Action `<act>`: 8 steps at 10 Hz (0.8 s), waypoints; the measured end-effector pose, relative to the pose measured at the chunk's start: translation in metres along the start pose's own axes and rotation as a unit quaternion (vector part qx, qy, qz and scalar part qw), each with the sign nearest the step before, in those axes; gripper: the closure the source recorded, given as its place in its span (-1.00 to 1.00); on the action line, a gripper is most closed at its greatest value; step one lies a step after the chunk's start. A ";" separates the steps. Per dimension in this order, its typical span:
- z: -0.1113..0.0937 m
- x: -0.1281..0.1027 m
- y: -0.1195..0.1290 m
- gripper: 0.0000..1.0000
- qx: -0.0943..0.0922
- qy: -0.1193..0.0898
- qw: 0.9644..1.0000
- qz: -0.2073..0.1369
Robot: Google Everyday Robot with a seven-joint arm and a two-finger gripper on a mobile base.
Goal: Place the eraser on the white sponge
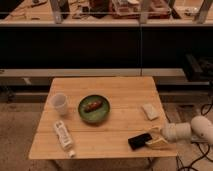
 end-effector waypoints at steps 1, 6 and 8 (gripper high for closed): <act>-0.008 0.001 -0.015 1.00 0.022 0.005 1.000 0.003; -0.057 0.008 -0.062 1.00 0.103 0.028 0.994 0.020; -0.080 0.019 -0.067 1.00 0.122 0.048 0.991 0.025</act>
